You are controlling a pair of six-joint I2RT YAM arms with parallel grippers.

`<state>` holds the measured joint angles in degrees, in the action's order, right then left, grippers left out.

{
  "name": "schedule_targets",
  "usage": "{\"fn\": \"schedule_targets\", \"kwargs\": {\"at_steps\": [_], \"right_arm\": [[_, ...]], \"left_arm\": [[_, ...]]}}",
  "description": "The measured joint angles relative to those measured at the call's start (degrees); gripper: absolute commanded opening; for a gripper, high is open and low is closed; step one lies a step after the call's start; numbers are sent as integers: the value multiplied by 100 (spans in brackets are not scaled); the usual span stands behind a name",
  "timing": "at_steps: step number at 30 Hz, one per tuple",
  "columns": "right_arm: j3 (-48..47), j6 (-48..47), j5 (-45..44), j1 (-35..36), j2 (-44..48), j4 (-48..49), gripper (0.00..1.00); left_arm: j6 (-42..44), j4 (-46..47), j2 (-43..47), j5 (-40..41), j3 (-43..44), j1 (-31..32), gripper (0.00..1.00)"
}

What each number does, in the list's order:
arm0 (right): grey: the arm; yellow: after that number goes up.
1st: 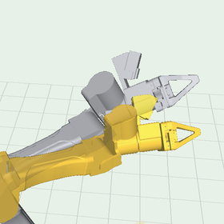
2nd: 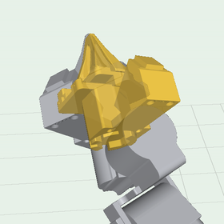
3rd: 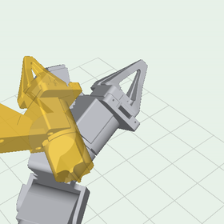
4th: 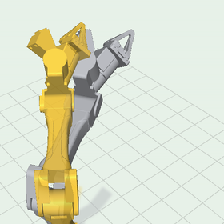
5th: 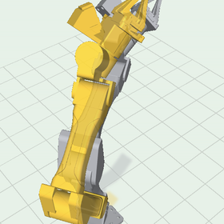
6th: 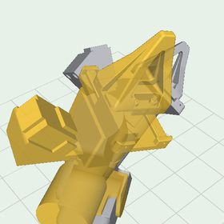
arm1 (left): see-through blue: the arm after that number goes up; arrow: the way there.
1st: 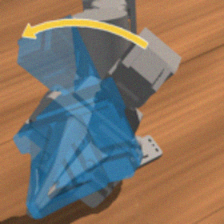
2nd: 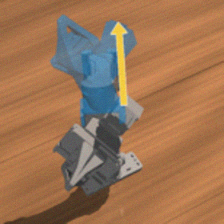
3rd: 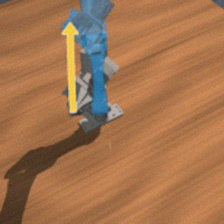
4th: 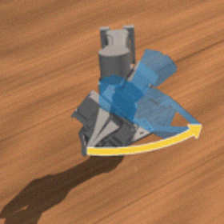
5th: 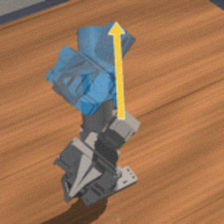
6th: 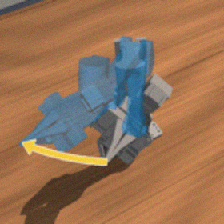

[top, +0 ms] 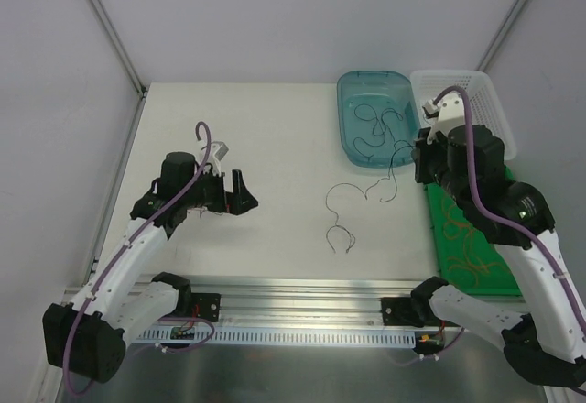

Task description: Untangle the cables

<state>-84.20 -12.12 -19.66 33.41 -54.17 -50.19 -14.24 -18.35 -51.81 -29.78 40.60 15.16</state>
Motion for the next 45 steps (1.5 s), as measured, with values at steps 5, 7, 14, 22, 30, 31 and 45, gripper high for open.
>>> {"fn": "schedule_targets", "kwargs": {"at_steps": [5,7,14,22,30,31,45], "right_arm": [[-485,-83,-37,-240,-44,111,1],[-684,-131,-83,-380,-94,256,1],[-1141,-184,363,-697,-444,503,1],[1670,256,1773,-697,-457,741,2],[3480,831,2227,-669,-852,846,40],[3510,872,2238,-658,-940,903,43],[3342,1003,2146,-365,-2686,2090,80]], "left_arm": [[-149,-286,-448,1495,297,-24,99],[-144,-339,-535,2026,391,-28,99],[-76,-461,-798,3051,393,-66,99],[28,-507,-901,3195,369,-66,99],[35,-507,-970,3193,369,-66,99],[37,-507,-970,3193,369,-66,99],[46,-507,-970,3180,369,-66,99]]}}
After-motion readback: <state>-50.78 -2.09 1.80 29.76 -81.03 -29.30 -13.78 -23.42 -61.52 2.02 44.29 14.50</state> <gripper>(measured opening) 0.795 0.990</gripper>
